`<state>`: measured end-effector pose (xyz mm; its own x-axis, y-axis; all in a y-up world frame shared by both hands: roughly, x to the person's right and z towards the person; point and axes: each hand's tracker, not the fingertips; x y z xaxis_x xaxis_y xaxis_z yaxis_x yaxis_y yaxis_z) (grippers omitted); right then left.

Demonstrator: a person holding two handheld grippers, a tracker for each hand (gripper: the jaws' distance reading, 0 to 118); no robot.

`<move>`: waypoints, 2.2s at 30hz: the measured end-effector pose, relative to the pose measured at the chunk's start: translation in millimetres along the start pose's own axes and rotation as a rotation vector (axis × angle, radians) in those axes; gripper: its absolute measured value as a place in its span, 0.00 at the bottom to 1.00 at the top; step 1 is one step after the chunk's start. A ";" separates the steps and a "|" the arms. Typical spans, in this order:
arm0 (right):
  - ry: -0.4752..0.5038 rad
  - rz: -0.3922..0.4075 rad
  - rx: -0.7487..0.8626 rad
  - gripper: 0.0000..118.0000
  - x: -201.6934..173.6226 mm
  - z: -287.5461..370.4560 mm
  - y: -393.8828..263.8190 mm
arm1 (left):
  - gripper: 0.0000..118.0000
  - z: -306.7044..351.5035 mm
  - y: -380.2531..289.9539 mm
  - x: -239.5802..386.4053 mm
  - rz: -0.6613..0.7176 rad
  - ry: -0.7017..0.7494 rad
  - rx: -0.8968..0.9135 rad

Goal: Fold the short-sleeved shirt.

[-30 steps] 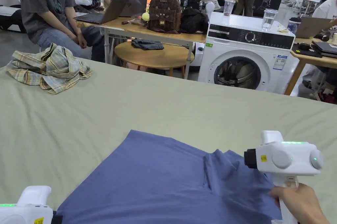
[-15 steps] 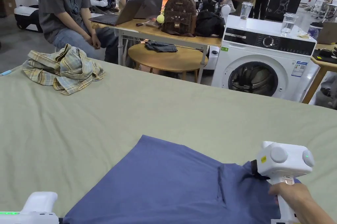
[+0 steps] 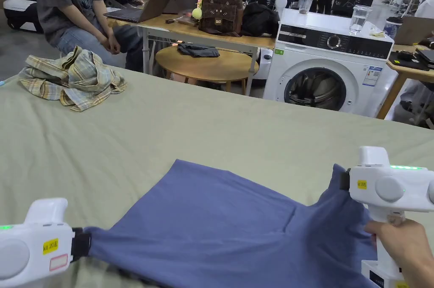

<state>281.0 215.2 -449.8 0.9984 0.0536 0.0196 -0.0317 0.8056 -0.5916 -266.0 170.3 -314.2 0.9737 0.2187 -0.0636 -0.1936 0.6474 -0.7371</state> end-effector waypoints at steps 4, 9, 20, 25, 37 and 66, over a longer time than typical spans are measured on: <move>-0.030 -0.019 0.078 0.00 13.7 44.4 2.8 | 0.01 11.4 29.6 17.1 -0.029 -0.026 0.060; -0.082 -0.042 0.153 0.00 33.3 101.9 7.3 | 0.01 21.6 78.0 41.1 -0.068 -0.066 0.163; -0.253 -0.051 0.288 0.00 77.7 174.3 41.5 | 0.01 50.4 196.4 107.6 -0.122 -0.154 0.282; -0.304 -0.043 0.334 0.00 86.0 189.4 74.4 | 0.01 57.0 243.2 135.5 -0.144 -0.163 0.301; -0.401 -0.036 0.428 0.00 109.3 191.7 180.6 | 0.01 82.6 325.2 167.4 -0.124 -0.164 0.375; -0.303 0.072 0.432 0.00 34.4 262.2 89.9 | 0.01 136.0 213.9 91.8 -0.121 -0.260 0.392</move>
<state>300.0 444.2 -291.0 0.9365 0.2341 0.2612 -0.1799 0.9599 -0.2152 -234.3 428.2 -386.2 0.9396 0.2675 0.2137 -0.1600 0.8948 -0.4168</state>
